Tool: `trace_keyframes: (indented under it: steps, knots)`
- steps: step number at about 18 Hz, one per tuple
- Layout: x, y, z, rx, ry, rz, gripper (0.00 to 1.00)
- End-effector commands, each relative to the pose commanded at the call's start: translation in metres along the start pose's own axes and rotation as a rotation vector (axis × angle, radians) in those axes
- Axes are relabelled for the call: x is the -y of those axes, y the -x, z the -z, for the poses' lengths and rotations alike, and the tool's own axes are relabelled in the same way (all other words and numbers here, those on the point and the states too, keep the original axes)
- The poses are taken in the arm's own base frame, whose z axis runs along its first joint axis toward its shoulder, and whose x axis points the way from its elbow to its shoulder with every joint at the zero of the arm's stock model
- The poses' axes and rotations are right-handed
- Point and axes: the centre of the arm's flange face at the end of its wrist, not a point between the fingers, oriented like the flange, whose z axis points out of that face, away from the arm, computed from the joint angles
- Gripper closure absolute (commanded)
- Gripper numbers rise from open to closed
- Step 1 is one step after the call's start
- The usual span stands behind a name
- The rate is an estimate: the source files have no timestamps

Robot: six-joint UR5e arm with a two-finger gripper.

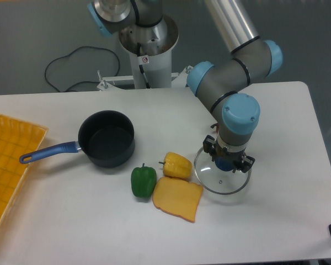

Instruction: Place the lid on the table

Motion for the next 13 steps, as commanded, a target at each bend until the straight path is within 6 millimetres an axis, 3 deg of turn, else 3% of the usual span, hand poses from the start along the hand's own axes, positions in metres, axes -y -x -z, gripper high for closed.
trace_keyframes:
  steps: [13]
  knots:
    - [-0.0003,0.0014,-0.0023,-0.003,0.001,0.001,0.55]
